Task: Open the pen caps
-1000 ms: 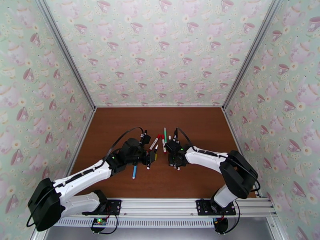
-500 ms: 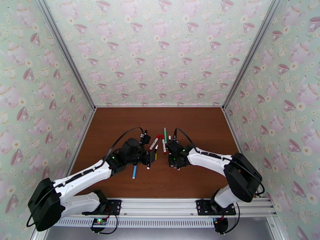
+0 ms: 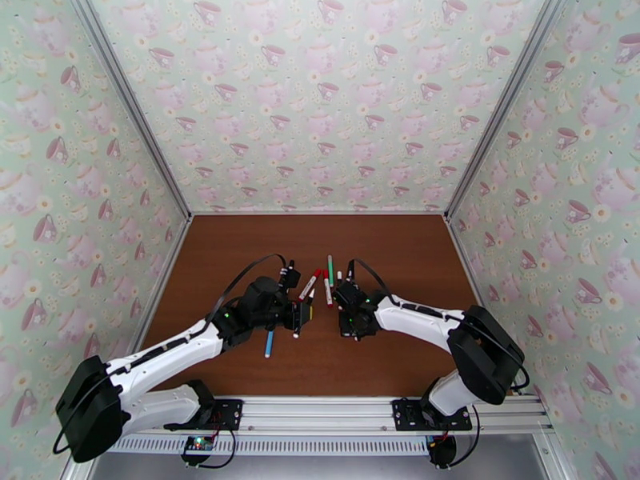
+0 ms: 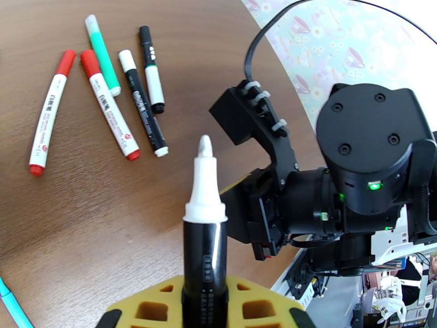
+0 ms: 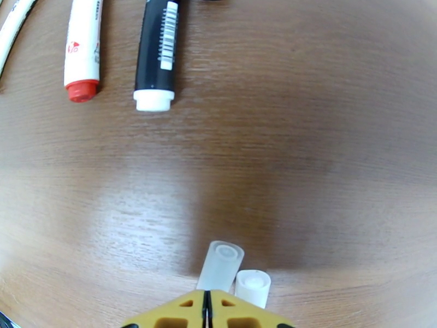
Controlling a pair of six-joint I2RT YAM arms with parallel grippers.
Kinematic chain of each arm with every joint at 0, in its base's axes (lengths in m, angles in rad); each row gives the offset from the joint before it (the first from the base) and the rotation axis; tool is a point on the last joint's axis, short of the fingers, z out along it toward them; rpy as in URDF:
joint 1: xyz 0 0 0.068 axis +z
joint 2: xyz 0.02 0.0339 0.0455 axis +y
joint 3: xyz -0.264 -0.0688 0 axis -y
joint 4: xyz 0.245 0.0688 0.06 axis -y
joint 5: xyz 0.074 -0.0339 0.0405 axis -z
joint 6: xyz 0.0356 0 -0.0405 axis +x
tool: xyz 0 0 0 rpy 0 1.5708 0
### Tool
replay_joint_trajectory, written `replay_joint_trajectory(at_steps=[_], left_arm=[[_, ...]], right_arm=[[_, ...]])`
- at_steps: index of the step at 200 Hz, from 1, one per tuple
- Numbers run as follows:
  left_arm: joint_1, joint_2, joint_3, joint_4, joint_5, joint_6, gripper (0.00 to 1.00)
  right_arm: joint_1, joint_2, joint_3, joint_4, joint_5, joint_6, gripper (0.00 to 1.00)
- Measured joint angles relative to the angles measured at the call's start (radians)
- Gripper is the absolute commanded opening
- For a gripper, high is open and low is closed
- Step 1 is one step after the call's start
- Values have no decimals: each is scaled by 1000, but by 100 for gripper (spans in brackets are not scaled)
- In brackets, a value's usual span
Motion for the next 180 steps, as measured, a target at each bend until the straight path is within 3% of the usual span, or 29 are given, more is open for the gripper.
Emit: replay_joint_trajectory(at_steps=[41, 89, 108, 146, 180], left_arm=[[-17, 0, -2, -61, -72, -7, 0], [-65, 6, -32, -148, -206, -49, 2], [-88, 26, -32, -183, -277, -83, 6], [-124, 98, -33, -227, -389, -151, 7], [-161, 192, -29, -262, -477, -182, 8]], right_arm=[[0, -81, -39, 35, -39, -33, 18], [0, -277, -88, 109, -132, -99, 44], [0, -337, -100, 127, -164, -123, 59], [0, -428, -126, 159, -201, -126, 100], [0, -496, -160, 183, -211, -135, 100]])
